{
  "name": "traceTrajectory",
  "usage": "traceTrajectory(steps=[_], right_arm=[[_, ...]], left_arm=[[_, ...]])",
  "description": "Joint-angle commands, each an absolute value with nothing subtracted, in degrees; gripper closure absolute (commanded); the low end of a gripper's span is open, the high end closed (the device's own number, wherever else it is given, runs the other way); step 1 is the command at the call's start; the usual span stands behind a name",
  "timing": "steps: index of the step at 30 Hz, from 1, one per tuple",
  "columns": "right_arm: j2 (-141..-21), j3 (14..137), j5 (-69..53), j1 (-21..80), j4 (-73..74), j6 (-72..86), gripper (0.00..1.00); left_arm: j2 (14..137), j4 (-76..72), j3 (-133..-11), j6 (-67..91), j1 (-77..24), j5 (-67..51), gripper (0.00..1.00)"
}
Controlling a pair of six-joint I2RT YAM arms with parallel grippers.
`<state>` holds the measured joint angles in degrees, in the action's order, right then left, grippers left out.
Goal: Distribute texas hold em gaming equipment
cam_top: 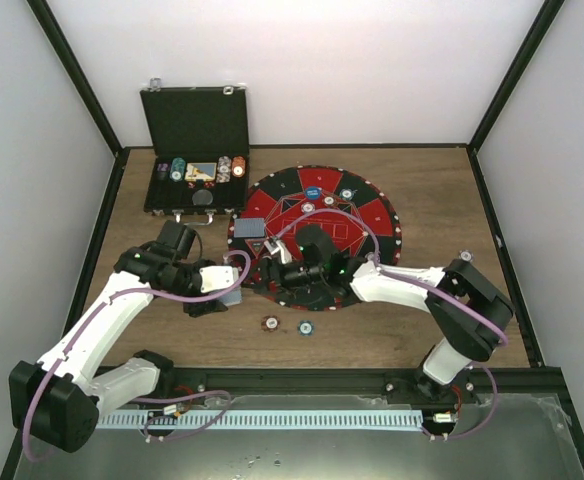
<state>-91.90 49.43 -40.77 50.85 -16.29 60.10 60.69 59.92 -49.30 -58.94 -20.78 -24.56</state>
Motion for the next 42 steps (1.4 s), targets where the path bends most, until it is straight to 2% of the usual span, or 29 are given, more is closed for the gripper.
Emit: traceTrajectory(steps=[1, 11, 26, 32, 42], right_arm=[[-92.94, 49.96, -42.17, 52.33, -19.63, 61.4, 0.22], [-100.71, 55.0, -44.89, 54.98, -23.59, 63.36, 0.26], [-106.76, 59.12, -46.79, 54.74, -25.22, 65.01, 0.28], [-106.64, 54.0, -47.61, 52.18, -30.06, 67.36, 0.37], [-102.65, 50.01, -47.68, 50.06, -27.73, 65.89, 0.51]], left_arm=[[59.68, 60.18, -50.58, -59.51, -20.82, -25.95, 0.92], [59.33, 60.46, -51.0, -59.41, -20.8, -26.15, 0.92], [59.37, 60.91, -51.37, -59.99, -20.81, -25.77, 0.93], [58.74, 61.45, -51.44, -60.2, -20.8, -25.67, 0.93], [58.53, 61.41, -51.73, -60.3, -20.82, -25.72, 0.93]])
